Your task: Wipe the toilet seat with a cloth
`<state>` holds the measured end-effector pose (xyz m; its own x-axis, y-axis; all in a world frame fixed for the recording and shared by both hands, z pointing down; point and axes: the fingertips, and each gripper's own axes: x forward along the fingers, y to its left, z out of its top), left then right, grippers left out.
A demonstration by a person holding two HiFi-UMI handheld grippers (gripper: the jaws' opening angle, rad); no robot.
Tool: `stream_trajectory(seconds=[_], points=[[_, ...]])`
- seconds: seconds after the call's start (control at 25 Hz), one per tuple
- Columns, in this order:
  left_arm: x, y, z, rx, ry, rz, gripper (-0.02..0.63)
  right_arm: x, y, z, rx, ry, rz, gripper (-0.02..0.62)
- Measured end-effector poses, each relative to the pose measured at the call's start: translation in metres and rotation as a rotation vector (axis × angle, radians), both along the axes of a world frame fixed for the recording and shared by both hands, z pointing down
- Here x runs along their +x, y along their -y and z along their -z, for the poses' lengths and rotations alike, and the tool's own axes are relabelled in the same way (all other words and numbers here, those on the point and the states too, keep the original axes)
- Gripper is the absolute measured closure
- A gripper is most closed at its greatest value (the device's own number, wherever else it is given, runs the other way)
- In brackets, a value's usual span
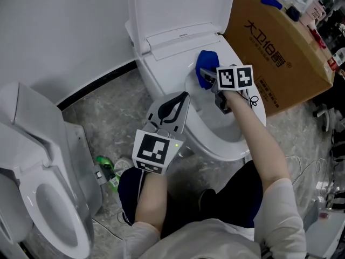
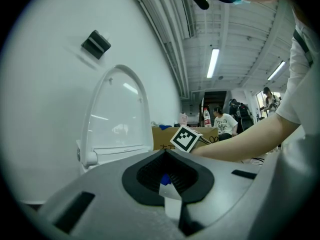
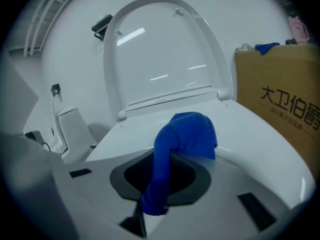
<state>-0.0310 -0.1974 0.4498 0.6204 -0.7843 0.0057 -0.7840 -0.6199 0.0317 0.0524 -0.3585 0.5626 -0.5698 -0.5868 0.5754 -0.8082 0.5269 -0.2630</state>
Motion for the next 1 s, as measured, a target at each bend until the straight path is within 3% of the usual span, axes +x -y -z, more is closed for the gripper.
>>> stream_trajectory(seconds=[0.36, 1.0], points=[[-0.005, 0.000, -0.001, -0.008, -0.006, 0.005, 0.598, -0.018, -0.011, 0.002, -0.026, 0.061, 0.038, 0.541], [-0.009, 0.003, -0.005, -0.011, 0.019, 0.009, 0.598, -0.044, -0.033, 0.004, -0.043, 0.077, 0.148, 0.541]])
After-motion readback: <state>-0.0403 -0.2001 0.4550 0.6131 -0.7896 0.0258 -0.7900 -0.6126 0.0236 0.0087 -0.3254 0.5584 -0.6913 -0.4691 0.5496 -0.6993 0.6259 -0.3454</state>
